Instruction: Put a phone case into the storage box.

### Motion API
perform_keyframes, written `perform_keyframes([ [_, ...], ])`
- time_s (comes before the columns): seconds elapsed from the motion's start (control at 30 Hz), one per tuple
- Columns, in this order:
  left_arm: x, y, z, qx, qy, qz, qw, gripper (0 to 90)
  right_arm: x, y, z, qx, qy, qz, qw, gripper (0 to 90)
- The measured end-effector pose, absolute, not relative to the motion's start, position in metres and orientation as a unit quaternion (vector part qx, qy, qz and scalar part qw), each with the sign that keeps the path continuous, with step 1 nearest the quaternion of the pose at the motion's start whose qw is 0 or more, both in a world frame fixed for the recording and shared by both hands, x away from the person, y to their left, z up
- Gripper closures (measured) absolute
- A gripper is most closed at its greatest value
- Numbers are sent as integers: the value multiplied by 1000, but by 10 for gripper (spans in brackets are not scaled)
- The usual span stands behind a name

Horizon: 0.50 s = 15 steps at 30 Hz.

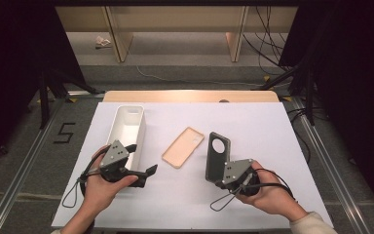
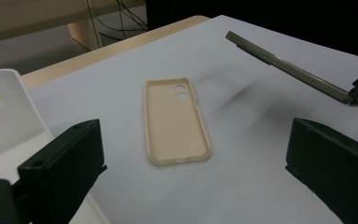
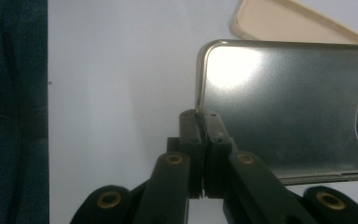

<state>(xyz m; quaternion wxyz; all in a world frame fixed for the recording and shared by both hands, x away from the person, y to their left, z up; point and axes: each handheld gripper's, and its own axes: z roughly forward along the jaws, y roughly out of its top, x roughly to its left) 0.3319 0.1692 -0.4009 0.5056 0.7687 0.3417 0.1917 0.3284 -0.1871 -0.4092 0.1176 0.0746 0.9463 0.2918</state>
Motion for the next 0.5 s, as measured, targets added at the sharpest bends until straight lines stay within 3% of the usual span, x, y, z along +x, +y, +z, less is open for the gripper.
perform_keyframes([
  [0.5,359,125,-386,780,324,162,510,49,328,-188,-410,70,943,301,123,895],
])
